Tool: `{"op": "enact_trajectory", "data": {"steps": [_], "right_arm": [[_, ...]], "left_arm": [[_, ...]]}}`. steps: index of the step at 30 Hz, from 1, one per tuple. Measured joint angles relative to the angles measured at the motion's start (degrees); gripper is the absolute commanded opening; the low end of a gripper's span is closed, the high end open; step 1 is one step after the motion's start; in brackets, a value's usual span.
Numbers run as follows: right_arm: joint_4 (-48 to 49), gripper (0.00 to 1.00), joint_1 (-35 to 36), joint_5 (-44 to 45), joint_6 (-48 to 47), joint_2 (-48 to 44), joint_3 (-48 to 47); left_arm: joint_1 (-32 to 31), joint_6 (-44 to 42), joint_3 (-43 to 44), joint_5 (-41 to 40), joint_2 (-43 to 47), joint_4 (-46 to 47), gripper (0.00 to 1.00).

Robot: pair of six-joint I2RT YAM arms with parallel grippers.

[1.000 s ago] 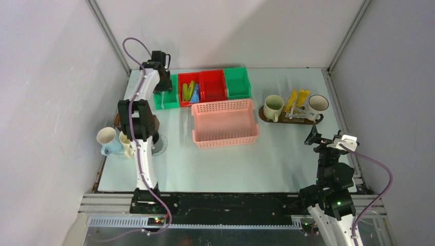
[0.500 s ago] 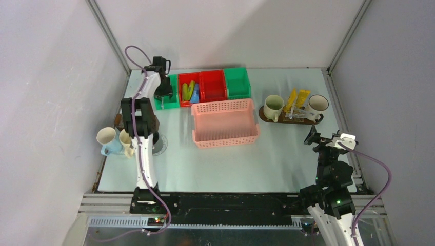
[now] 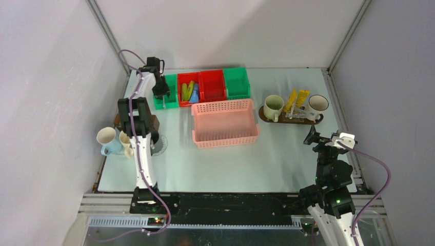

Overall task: Prepare toiletry sets of a toothbrush and toothpaste on the tray
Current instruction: Pick up the toothbrush from the storage box.

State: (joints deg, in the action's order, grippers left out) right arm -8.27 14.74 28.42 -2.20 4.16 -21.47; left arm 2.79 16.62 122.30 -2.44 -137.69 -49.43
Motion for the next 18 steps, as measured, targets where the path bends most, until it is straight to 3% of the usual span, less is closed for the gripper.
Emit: {"op": "enact_trajectory", "data": {"steps": [7, 18], "right_arm": [[-0.15, 0.92, 0.00, -0.15, 0.00, 0.31, 0.00], [-0.17, 0.92, 0.00, -0.20, 0.02, 0.94, 0.00]], "left_arm": [[0.42, 2.64, 0.00, 1.22, 0.00, 1.90, 0.38], [1.11, 5.44, 0.00, 1.18, 0.00, 3.89, 0.07]]}}
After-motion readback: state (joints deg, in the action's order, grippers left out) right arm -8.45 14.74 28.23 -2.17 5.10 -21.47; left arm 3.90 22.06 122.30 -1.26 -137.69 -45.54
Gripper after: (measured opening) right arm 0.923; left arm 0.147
